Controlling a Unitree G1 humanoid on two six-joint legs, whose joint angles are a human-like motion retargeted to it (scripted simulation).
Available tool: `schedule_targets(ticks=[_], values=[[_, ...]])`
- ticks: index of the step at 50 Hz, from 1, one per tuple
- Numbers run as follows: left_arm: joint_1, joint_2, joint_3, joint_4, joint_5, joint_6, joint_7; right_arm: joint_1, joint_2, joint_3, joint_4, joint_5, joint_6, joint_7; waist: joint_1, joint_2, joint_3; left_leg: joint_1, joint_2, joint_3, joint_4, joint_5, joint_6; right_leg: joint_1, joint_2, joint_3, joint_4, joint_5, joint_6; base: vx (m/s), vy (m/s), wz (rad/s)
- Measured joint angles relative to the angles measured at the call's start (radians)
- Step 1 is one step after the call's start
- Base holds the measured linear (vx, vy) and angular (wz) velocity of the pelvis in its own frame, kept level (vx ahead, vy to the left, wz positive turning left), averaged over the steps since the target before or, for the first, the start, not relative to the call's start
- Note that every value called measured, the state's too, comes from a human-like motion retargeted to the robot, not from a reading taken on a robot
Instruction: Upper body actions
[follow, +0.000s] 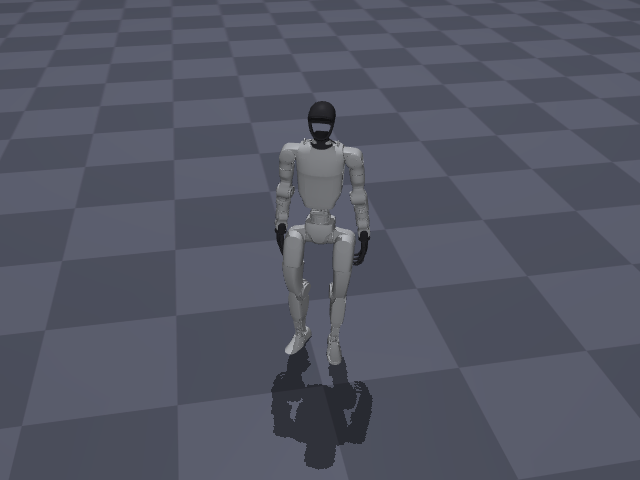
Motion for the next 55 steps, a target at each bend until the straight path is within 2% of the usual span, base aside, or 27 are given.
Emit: schedule_targets(ticks=[12, 18, 23, 44, 51, 55], values=[[-0.001, -0.007, 0.014, 0.012, -0.039, -0.004, 0.001, 0.005, -0.005, -0.006, 0.018, 0.013, 0.008, 0.012, -0.014, 0.003, 0.002, 0.004, 0.008, 0.025, -0.002, 0.000, -0.001, -0.015, 0.001, 0.020, 0.007, 0.009, 0.000, 0.00, 0.00, -0.03], [0.015, -0.007, -0.006, 0.034, 0.004, 0.009, -0.006, 0.008, -0.012, -0.013, 0.042, 0.019, 0.015, 0.006, 0.075, 0.006, -0.006, 0.011, 0.027, 0.129, -0.006, -0.011, -0.009, -0.023, 0.021, 0.123, 0.015, -0.006, -0.001, -0.01, 0.02, -0.86], [0.038, -0.012, -0.016, 0.040, 0.026, 0.015, -0.002, 0.021, -0.012, -0.025, 0.045, 0.030, 0.019, 0.012, 0.101, 0.007, -0.015, 0.013, 0.033, 0.160, -0.003, -0.016, -0.013, -0.023, 0.031, 0.152, 0.010, -0.005, -0.006, 0.00, 0.02, -0.29], [0.030, -0.018, -0.005, 0.022, 0.025, 0.022, -0.022, 0.002, -0.029, -0.016, 0.026, 0.007, -0.001, 0.027, 0.044, -0.004, -0.005, -0.014, 0.009, 0.073, 0.011, 0.006, -0.001, -0.042, 0.003, 0.084, 0.021, 0.009, -0.007, 0.01, 0.01, 0.20], [0.009, -0.011, -0.011, 0.029, 0.040, 0.023, -0.016, -0.026, -0.040, -0.110, -0.045, 0.072, -0.018, -0.001, 0.026, -0.010, 0.015, -0.015, 0.008, 0.057, 0.014, 0.002, 0.006, -0.059, -0.008, 0.084, 0.059, 0.000, 0.008, 0.04, -0.02, 0.05], [-0.006, -0.004, -0.008, 0.044, 0.039, 0.031, -0.022, -0.081, -0.065, -0.216, -0.119, 0.173, -0.001, 0.007, 0.013, -0.005, 0.018, -0.029, 0.030, 0.057, 0.015, -0.002, 0.007, -0.124, -0.010, 0.120, 0.149, 0.001, 0.047, 0.00, -0.02, -0.10]])
